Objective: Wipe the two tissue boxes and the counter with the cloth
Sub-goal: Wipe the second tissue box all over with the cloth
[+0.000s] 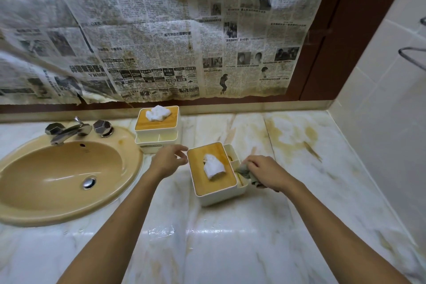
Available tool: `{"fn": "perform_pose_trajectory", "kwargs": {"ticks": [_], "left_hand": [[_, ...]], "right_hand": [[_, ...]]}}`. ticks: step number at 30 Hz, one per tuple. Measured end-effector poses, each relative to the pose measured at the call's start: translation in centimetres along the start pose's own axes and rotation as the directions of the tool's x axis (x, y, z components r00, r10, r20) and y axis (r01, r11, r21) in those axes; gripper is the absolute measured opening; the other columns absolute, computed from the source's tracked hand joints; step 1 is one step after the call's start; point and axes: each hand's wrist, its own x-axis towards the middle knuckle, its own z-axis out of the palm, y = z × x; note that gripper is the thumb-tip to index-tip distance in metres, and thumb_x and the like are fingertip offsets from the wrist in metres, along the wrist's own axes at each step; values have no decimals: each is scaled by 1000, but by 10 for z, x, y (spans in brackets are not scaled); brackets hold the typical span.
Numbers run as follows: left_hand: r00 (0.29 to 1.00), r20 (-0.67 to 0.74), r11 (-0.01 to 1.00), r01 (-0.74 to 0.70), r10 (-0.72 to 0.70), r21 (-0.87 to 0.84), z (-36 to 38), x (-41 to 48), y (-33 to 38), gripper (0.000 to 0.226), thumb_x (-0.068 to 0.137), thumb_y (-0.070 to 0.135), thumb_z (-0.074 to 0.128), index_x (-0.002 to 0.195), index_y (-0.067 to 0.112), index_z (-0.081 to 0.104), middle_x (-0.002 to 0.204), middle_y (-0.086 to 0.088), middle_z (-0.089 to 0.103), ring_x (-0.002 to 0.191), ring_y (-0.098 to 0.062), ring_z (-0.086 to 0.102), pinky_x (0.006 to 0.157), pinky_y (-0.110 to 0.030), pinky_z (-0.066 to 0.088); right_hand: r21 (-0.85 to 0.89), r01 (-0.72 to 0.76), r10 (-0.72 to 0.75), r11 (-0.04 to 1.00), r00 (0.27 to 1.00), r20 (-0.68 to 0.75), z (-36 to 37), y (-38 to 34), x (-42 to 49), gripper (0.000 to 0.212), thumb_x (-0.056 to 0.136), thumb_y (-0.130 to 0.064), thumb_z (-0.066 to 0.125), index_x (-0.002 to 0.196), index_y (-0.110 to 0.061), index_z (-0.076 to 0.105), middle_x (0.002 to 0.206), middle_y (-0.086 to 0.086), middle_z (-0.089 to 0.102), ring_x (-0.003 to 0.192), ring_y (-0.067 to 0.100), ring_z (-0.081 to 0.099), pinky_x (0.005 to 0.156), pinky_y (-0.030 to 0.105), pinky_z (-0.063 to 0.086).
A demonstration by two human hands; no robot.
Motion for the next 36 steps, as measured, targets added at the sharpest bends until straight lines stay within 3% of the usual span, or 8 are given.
{"fn": "perform_pose_trajectory", "kwargs": {"ticks": [3, 5, 8, 13, 20, 24, 31, 36], "left_hand": [[999, -36, 996, 17, -20, -85, 13, 1, 3, 44, 85, 32, 76, 127, 24, 66, 96, 14, 69, 97, -13, 63, 93, -45, 52], [998, -56, 994, 20, -26, -106, 23, -1, 7, 50, 84, 30, 78, 131, 27, 63, 101, 14, 67, 100, -15, 59, 95, -45, 49], [995, -99, 982, 15, -35, -190, 36, 0, 11, 49, 85, 26, 77, 131, 27, 63, 103, 13, 68, 104, -18, 60, 97, -48, 48], [990, -136, 976, 9, -40, -218, 43, 5, 14, 40, 87, 31, 74, 126, 34, 66, 104, 17, 70, 104, -16, 60, 99, -51, 45], [993, -111, 985, 28, -48, -167, 38, 7, 17, 38, 88, 34, 72, 126, 37, 65, 101, 23, 67, 104, -11, 57, 98, -45, 44], [991, -120, 984, 33, -54, -173, 37, 6, 17, 39, 88, 34, 72, 126, 37, 65, 108, 20, 70, 101, -9, 55, 96, -43, 44], [991, -125, 993, 34, -48, -112, 36, 6, 19, 38, 90, 35, 70, 126, 40, 63, 110, 20, 70, 111, -12, 57, 98, -45, 41], [989, -135, 995, 38, -51, -97, 37, 4, 20, 38, 90, 36, 69, 127, 39, 63, 110, 19, 70, 111, -12, 57, 95, -44, 39]], "right_hand": [[140, 103, -61, 985, 959, -277, 18, -10, 8, 30, 104, -18, 41, 117, -18, 67, 114, -2, 68, 104, 16, 62, 87, 27, 51], [116, 171, -122, 978, 932, -343, 32, -19, 15, 34, 105, -17, 40, 132, -15, 61, 130, 0, 62, 119, 14, 55, 102, 23, 41], [39, 213, -193, 976, 939, -286, 50, -24, 28, 40, 107, -19, 37, 145, -16, 49, 151, 2, 44, 136, 17, 40, 117, 32, 30], [-362, 131, -167, 923, 984, -69, 60, -8, 47, 50, 108, -32, 24, 158, -33, 18, 167, -12, 4, 151, 30, 7, 120, 50, 20], [-445, 220, -288, 868, 953, -90, 65, -9, 13, 51, 105, -20, 32, 155, -22, 29, 166, -4, 17, 139, 26, 36, 109, 34, 30], [-483, 188, -262, 855, 961, -90, 75, -2, 7, 55, 102, -23, 29, 157, -24, 24, 167, -5, 13, 129, 30, 44, 104, 37, 39], [-292, 129, -163, 948, 982, -97, 51, -16, 50, 53, 105, -14, 31, 157, -21, 27, 167, -3, 13, 139, 33, 36, 113, 38, 29], [-374, 135, -176, 917, 981, -78, 56, -17, 23, 53, 104, -14, 33, 157, -20, 26, 167, -4, 10, 130, 33, 42, 107, 35, 34]]}}
